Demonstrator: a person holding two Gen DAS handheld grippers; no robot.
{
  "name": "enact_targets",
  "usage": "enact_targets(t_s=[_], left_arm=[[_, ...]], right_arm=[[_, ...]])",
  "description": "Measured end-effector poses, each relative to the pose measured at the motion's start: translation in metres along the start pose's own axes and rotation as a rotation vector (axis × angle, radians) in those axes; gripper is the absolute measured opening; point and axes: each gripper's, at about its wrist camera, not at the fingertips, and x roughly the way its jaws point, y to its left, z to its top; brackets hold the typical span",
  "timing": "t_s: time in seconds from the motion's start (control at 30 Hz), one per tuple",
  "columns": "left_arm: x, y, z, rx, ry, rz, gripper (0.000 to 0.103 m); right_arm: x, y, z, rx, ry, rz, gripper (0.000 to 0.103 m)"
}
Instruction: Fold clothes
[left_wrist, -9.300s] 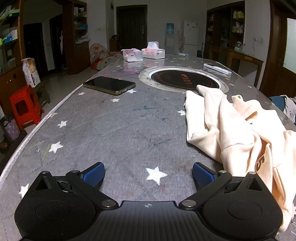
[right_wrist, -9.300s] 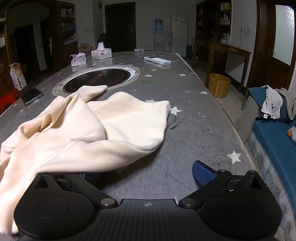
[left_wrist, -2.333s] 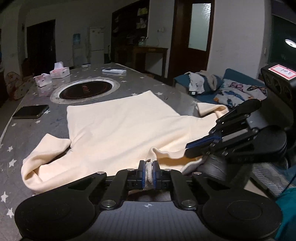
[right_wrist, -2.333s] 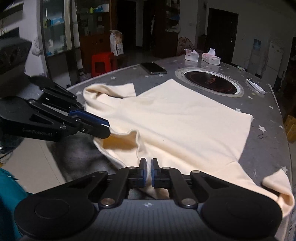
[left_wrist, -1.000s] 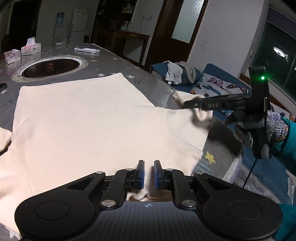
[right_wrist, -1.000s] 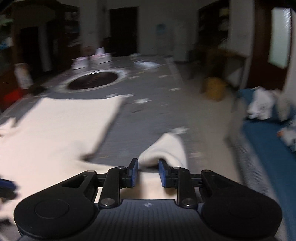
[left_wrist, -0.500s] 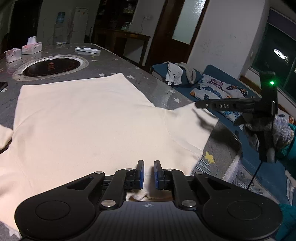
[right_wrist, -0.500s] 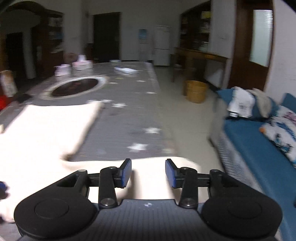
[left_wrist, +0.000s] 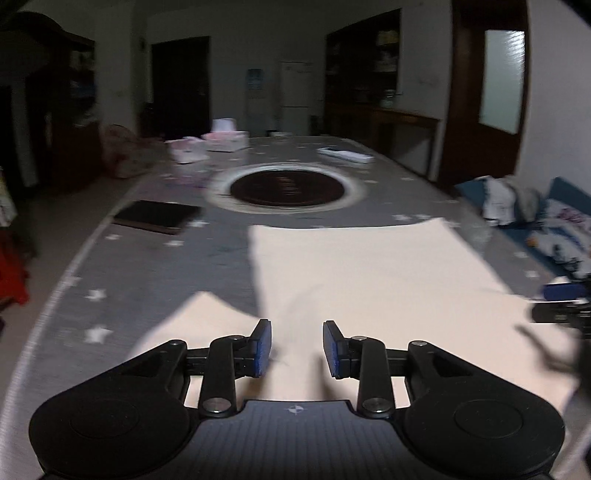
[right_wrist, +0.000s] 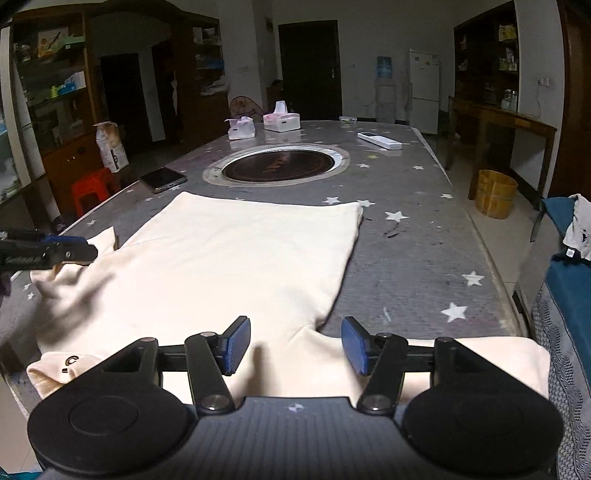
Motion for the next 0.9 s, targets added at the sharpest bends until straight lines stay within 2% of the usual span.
enact_targets(t_s=[0.17, 0.27, 0.33, 0.4, 0.5, 0.63, 0.8, 0.9], left_arm=[[0.016, 0.011, -0.003, 0.078, 0.038, 0.018, 0.033], [0.030, 0.017, -0.005, 0.087, 0.073, 0.024, 0.032], [0.036, 0.022, -0.008, 0.085, 0.081, 0.017, 0.024], [0.038, 0.027, -0.007, 0.082, 0.078, 0.013, 0.007], [0.031, 0.046, -0.001, 0.006, 0.052, 0.004, 0.003], [0.007, 0.080, 0.006, -0.125, -0.026, 0.031, 0.003], [-0.032, 0.125, 0.004, -0.268, -0.122, 0.096, 0.003], [-0.046, 0.143, -0.007, -0.304, -0.134, 0.140, 0.003]], right_arm=[[0.007, 0.002, 0.001, -0.004, 0.015, 0.010, 0.056], [0.009, 0.002, 0.000, -0.001, 0.020, 0.012, 0.056], [0.010, 0.003, -0.001, 0.001, 0.022, 0.012, 0.056], [0.010, 0.003, -0.001, 0.003, 0.023, 0.010, 0.056], [0.009, 0.002, -0.001, 0.005, 0.023, 0.005, 0.056], [0.008, 0.001, -0.001, 0.005, 0.022, 0.002, 0.056], [0.009, 0.003, 0.000, 0.001, 0.023, 0.003, 0.056], [0.009, 0.005, 0.001, -0.002, 0.021, 0.006, 0.056]])
